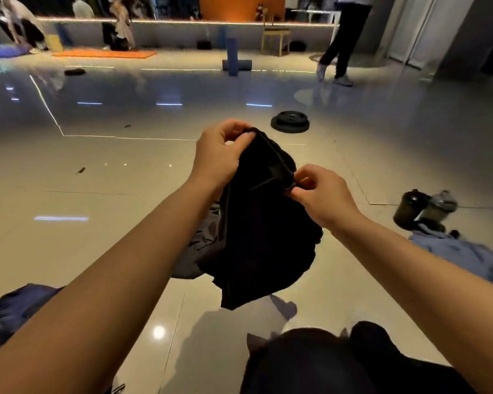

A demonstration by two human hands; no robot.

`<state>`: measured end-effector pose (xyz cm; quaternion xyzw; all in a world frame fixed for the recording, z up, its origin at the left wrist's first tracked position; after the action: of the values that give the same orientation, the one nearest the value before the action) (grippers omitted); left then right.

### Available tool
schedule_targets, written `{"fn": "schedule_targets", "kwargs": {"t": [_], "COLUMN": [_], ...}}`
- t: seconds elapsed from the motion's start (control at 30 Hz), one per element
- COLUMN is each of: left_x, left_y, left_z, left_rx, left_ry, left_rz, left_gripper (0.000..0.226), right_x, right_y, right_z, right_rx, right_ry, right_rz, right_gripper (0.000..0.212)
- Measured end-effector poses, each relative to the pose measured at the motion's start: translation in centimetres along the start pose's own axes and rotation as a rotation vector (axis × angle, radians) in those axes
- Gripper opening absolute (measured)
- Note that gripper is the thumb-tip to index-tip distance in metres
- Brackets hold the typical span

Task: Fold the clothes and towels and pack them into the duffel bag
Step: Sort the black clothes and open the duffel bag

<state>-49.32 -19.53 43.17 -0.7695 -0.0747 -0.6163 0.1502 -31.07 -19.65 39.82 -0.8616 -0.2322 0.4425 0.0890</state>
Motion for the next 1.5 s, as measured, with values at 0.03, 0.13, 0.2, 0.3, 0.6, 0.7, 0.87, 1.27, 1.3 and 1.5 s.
{"fn": "schedule_targets", "kwargs": {"t": [0.03, 0.13, 0.2, 0.3, 0.6, 0.7, 0.87, 1.27, 1.3, 1.5], "left_x": [0.5, 1.0, 1.0, 1.2, -2.4, -3.9, -4.4, -6.2, -6.3, -4.7], "left_y": [1.3, 4.9, 7.1, 10.6, 16.9, 18.2, 21.7, 22.6, 22.3, 20.2], "left_z": [0.1, 0.8, 1.6, 3.6, 4.4, 2.3, -0.4, -2.7, -3.0, -5.4], "left_rx": [-0.025, -0.083, -0.11, -0.12, -0.441, -0.424, -0.411, -0.349, -0.336, -0.255], "left_ry": [0.006, -0.011, -0.076, -0.224, -0.425, -0.652, -0.578, -0.525, -0.513, -0.389], "left_rz": [-0.011, -0.05, -0.058, 0.011, -0.246, -0.156, 0.006, -0.051, -0.052, -0.03], "left_gripper": [0.017, 0.015, 0.01, 0.011, 0.014, 0.016, 0.036, 0.025, 0.023, 0.019], "right_x": [-0.9, -2.7, -2.5, -1.7, -2.5, -3.4, -4.5, -6.1, -6.3, -7.1], "right_y": [1.4, 5.9, 9.1, 13.6, 18.4, 18.4, 17.7, 17.7, 17.7, 18.0], "right_z": [-1.2, -4.1, -5.4, -6.9, -8.8, -6.5, -2.3, 3.1, 3.3, 4.4], "right_rx": [0.035, 0.116, 0.156, 0.151, 0.12, 0.02, -0.035, 0.006, -0.015, -0.169], "right_ry": [-0.012, -0.003, 0.011, -0.048, -0.131, -0.042, 0.034, -0.223, -0.22, -0.243], "right_rz": [0.02, 0.039, 0.067, 0.159, 0.187, 0.162, 0.153, 0.188, 0.164, 0.034], "right_gripper": [0.012, 0.011, 0.011, 0.01, 0.005, 0.004, 0.009, 0.011, 0.015, 0.045]}}
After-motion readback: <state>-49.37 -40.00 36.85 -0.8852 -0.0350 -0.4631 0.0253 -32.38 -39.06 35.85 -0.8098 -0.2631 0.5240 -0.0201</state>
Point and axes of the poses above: each hand's wrist, its own y-axis away from the middle knuckle, its own z-axis out of the palm, x = y × z, the point moved 3 cm from there along -y, towards the middle knuckle, and after that the axes turned 15 degrees about -z, right-handed, at the moved point
